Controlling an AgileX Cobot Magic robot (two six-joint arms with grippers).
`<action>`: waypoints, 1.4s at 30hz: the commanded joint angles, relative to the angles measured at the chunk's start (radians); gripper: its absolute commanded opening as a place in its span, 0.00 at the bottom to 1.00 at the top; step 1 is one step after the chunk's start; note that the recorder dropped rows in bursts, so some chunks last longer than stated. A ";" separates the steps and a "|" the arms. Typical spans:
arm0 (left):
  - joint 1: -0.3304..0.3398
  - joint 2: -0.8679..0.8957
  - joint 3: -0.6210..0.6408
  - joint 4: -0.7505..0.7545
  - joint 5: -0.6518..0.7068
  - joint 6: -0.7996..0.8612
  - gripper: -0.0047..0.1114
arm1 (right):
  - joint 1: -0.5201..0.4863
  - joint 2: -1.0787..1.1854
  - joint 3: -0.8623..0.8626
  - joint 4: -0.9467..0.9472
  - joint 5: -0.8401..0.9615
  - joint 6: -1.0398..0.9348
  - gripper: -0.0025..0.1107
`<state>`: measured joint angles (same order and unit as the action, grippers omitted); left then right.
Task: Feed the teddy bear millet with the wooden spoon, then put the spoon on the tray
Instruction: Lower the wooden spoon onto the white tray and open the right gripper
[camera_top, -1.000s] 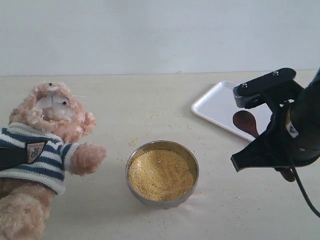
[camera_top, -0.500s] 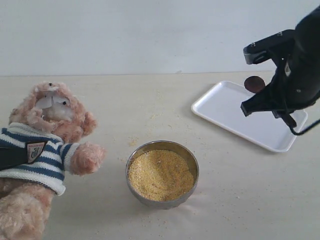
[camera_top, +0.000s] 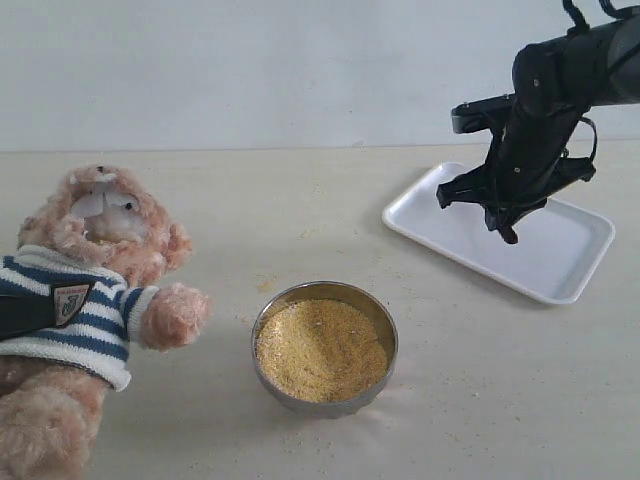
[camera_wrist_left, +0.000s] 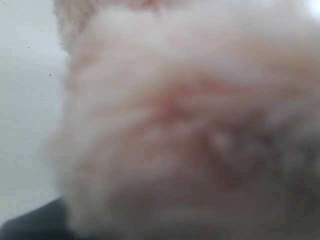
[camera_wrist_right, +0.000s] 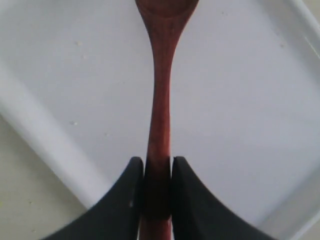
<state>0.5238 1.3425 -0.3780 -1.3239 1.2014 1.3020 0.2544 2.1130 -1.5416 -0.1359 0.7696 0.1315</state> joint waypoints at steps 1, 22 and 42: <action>0.002 -0.010 0.006 -0.018 0.020 0.008 0.08 | -0.025 0.036 -0.018 0.035 -0.025 -0.050 0.10; 0.002 -0.010 0.006 -0.018 0.020 0.008 0.08 | -0.027 0.083 -0.018 0.101 -0.061 -0.101 0.11; 0.002 -0.010 0.006 -0.018 0.020 0.008 0.08 | -0.025 -0.006 -0.013 0.136 -0.076 -0.142 0.43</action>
<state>0.5238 1.3425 -0.3780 -1.3239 1.2014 1.3020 0.2339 2.1601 -1.5536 0.0000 0.7045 0.0000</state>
